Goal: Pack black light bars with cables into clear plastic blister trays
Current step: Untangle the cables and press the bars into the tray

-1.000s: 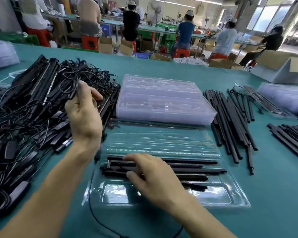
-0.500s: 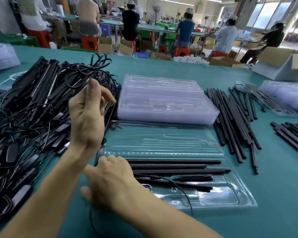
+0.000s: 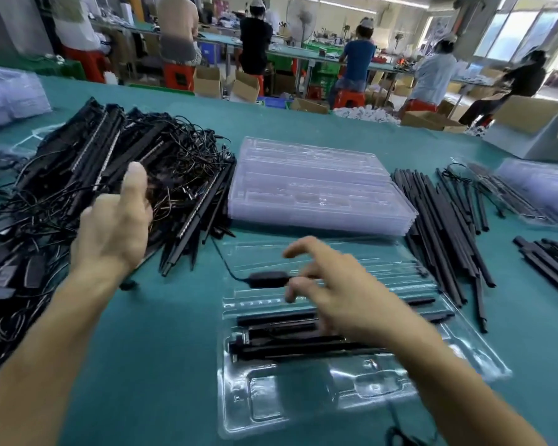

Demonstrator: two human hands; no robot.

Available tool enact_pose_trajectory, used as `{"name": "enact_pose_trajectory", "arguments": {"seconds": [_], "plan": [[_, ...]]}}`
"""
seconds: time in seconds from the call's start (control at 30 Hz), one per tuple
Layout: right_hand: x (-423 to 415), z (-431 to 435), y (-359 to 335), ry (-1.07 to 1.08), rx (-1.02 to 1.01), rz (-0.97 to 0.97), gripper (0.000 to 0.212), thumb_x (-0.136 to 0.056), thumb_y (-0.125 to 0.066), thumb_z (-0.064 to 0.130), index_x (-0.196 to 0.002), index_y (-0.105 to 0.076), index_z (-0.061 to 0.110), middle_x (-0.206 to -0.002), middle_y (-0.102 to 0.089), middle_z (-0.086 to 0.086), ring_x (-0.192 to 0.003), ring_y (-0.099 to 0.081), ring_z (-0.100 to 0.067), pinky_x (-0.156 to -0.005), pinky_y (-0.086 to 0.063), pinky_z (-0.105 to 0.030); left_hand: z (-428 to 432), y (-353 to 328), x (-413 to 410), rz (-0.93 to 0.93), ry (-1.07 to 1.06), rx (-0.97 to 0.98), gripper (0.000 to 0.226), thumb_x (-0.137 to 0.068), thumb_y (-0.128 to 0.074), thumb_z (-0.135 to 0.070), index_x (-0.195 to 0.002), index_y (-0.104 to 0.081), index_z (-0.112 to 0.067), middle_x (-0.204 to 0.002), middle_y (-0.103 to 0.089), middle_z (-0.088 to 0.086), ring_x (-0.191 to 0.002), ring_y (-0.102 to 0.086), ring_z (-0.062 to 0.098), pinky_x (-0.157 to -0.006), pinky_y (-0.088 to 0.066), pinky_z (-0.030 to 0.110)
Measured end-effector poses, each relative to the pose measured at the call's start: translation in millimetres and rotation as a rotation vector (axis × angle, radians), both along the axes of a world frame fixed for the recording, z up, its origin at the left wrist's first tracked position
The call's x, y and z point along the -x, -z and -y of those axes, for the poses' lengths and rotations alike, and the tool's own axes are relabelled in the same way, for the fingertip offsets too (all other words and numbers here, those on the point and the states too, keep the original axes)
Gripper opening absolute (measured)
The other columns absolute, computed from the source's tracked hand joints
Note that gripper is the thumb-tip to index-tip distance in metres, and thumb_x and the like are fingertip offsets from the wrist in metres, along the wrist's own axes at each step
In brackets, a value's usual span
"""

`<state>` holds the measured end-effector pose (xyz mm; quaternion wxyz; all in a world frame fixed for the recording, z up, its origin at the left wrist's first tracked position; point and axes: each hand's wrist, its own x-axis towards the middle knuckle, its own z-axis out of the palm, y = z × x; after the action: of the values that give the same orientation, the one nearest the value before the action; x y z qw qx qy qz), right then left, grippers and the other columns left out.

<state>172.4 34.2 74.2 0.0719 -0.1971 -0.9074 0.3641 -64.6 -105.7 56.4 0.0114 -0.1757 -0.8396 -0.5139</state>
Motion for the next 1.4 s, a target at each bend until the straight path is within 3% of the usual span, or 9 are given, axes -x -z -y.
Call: {"name": "enact_pose_trajectory", "arguments": {"seconds": [0.17,0.27,0.37,0.47,0.53,0.7,1.0,1.23,1.4], "plan": [[-57.3,-76.4,-22.1,0.021,-0.296,0.264,0.022,-0.096,-0.059,0.021,-0.092,-0.069,0.040,-0.078,-0.069,0.025,-0.071,-0.063,-0.003,-0.064,-0.049,-0.025,15.4,12.6,12.6,-0.016,-0.005,0.564,0.051,-0.081,-0.043,-0.059,-0.076,-0.064,-0.013,-0.083,-0.056,0.016,-0.079,-0.053,0.035,-0.080,-0.047,0.043],[-81.9,-101.5,-18.7,0.044,-0.219,0.277,0.023,-0.094,-0.064,0.022,-0.088,-0.070,0.043,-0.082,-0.071,0.024,-0.078,-0.065,0.004,-0.070,-0.047,-0.015,12.8,19.9,11.3,-0.089,-0.016,0.788,0.031,-0.082,-0.057,-0.049,-0.074,-0.065,-0.021,-0.076,-0.055,0.008,-0.074,-0.054,0.031,-0.078,-0.048,0.039],[-89.7,-94.2,0.0,-0.051,-0.060,0.225,0.022,-0.092,-0.066,0.021,-0.098,-0.075,0.041,-0.090,-0.074,0.016,-0.087,-0.068,-0.004,-0.080,-0.052,-0.021,6.0,28.6,-2.3,-0.348,-0.047,0.903,0.022,-0.081,-0.071,-0.041,-0.099,-0.064,-0.031,-0.109,-0.056,0.007,-0.102,-0.051,0.033,-0.085,-0.042,0.045],[-91.9,-80.3,21.6,-0.059,0.008,0.145,0.035,-0.090,-0.069,0.014,-0.100,-0.073,0.048,-0.093,-0.074,0.017,-0.090,-0.068,-0.002,-0.078,-0.050,-0.015,-11.4,29.1,-32.3,-0.679,0.142,0.546,0.013,-0.082,-0.074,-0.031,-0.093,-0.070,-0.025,-0.103,-0.060,0.005,-0.095,-0.056,0.033,-0.079,-0.046,0.048],[-94.3,-72.9,32.8,-0.067,0.017,0.129,0.038,-0.087,-0.071,0.009,-0.098,-0.074,0.045,-0.094,-0.074,0.021,-0.091,-0.068,0.002,-0.078,-0.048,-0.011,-23.5,25.3,-60.6,-0.630,0.497,0.348,0.021,-0.085,-0.064,-0.046,-0.086,-0.071,-0.027,-0.092,-0.064,-0.006,-0.088,-0.062,0.022,-0.078,-0.051,0.043],[-103.7,-61.7,43.8,-0.055,0.019,0.106,0.034,-0.086,-0.070,0.006,-0.091,-0.076,0.039,-0.092,-0.073,0.021,-0.091,-0.068,0.001,-0.081,-0.050,-0.015,-46.0,52.6,-113.8,-0.501,1.084,0.501,0.036,-0.085,-0.052,-0.065,-0.107,-0.062,-0.039,-0.106,-0.058,-0.019,-0.102,-0.051,0.001,-0.092,-0.045,0.032],[-102.8,-51.0,46.1,-0.111,-0.187,0.061,0.025,-0.084,-0.070,0.038,-0.109,-0.070,0.044,-0.086,-0.059,0.016,-0.089,-0.059,-0.001,-0.073,-0.039,-0.010,-49.6,80.0,-94.8,-0.472,1.121,0.388,0.047,-0.076,-0.053,-0.074,-0.113,-0.065,-0.047,-0.124,-0.055,-0.027,-0.116,-0.047,-0.005,-0.096,-0.033,0.025],[-81.5,-58.4,58.4,-0.110,-0.308,0.144,0.024,-0.094,-0.054,0.047,-0.097,-0.072,0.031,-0.085,-0.051,0.020,-0.085,-0.051,0.003,-0.077,-0.043,-0.021,-58.6,71.0,-60.6,-0.417,1.118,0.364,0.034,-0.075,-0.074,-0.060,-0.105,-0.073,-0.044,-0.121,-0.061,-0.029,-0.114,-0.051,-0.010,-0.101,-0.043,0.029],[-84.2,-47.7,64.4,-0.137,-0.312,0.117,0.038,-0.088,-0.043,0.068,-0.114,-0.054,0.043,-0.087,-0.053,0.020,-0.089,-0.052,0.000,-0.076,-0.044,-0.023,-56.3,70.7,-71.9,-0.477,1.051,0.231,0.021,-0.072,-0.075,-0.041,-0.092,-0.070,-0.037,-0.101,-0.062,-0.020,-0.097,-0.056,0.005,-0.086,-0.048,0.036]]}}
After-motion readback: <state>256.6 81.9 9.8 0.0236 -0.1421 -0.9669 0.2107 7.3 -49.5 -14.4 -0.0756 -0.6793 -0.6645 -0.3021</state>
